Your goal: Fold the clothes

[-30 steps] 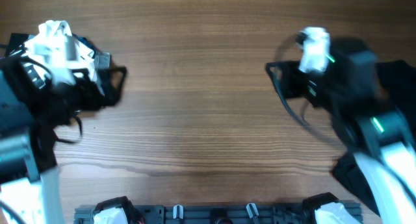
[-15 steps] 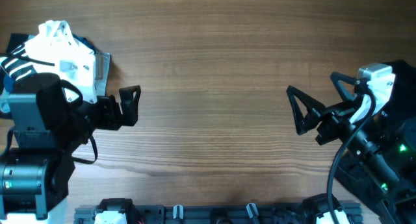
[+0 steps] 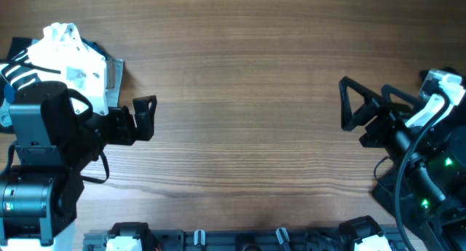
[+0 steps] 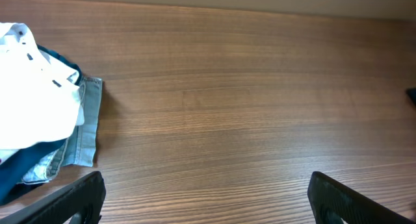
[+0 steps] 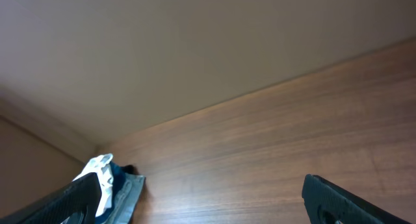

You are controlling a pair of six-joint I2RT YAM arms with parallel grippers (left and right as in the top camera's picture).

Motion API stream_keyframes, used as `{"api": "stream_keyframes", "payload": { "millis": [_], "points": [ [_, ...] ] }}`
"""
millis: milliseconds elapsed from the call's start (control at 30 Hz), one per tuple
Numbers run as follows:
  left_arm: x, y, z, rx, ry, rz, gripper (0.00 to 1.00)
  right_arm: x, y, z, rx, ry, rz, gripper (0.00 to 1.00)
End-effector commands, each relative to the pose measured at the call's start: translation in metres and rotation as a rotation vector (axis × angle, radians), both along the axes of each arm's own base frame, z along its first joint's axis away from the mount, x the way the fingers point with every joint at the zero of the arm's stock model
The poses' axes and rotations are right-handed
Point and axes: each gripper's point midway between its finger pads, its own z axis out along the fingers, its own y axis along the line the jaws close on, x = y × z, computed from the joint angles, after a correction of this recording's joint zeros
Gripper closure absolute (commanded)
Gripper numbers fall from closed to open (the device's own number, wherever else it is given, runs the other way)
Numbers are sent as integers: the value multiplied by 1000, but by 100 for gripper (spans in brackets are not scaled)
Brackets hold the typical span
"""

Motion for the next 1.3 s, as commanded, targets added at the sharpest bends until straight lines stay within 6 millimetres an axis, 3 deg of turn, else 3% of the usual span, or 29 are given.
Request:
{"api": "stream_keyframes", "payload": {
  "millis": [0,133,333,600,633,800,967,1267],
  "points": [
    [0,1,0,2,-2,13,0,4,-21,3,-19,-11,-121,0],
    [0,1,0,2,-2,13,0,6,-46,4,-131,-54,-240,0],
    [0,1,0,2,-2,13,0,3,-45,-6,-263,-209,-198,0],
    [0,1,0,3,-2,13,0,-1,-46,-90,-269,-326,-198,0],
    [0,1,0,2,-2,13,0,-2,-43,-108,-249,-351,-190,0],
    [0,1,0,2,-2,13,0,-1,-34,-153,-237,-373,-143,0],
    [0,1,0,2,-2,13,0,2,-33,-182,-228,-401,-146,0],
    [0,1,0,2,-2,13,0,6,-32,-208,-222,-411,-148,0]
  ]
}}
